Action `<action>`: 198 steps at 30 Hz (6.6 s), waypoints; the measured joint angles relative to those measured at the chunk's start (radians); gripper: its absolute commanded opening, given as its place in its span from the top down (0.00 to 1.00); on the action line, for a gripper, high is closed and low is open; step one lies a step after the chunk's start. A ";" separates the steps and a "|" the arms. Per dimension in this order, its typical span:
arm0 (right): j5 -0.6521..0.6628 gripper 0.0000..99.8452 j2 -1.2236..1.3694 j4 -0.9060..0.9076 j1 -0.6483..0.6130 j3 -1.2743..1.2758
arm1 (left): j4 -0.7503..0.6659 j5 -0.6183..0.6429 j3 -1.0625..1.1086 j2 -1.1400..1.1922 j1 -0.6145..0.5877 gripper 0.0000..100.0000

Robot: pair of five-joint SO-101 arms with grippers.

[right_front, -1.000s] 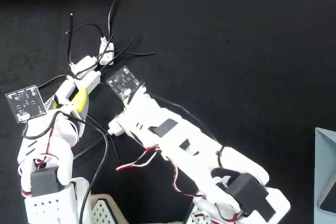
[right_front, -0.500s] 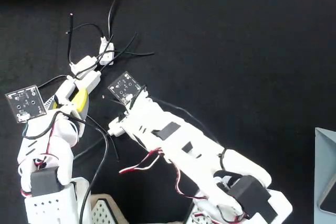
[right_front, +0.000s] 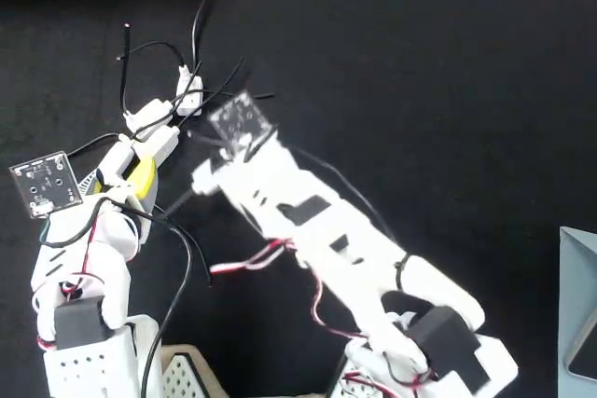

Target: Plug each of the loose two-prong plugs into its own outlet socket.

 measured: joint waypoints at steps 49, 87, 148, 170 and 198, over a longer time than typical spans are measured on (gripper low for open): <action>-0.183 0.98 -1.244 0.792 0.307 0.430 | 0.097 -0.080 0.029 -0.186 0.189 0.97; -0.186 0.99 -1.577 1.224 0.354 0.772 | 0.233 -0.281 0.362 -0.176 0.189 0.97; -0.186 0.99 -1.577 1.257 0.354 0.772 | 0.361 -0.281 0.362 -0.176 0.189 0.97; -0.186 0.99 -1.577 1.257 0.354 0.772 | 0.361 -0.281 0.362 -0.176 0.189 0.97; -0.186 0.99 -1.577 1.257 0.354 0.772 | 0.361 -0.281 0.362 -0.176 0.189 0.97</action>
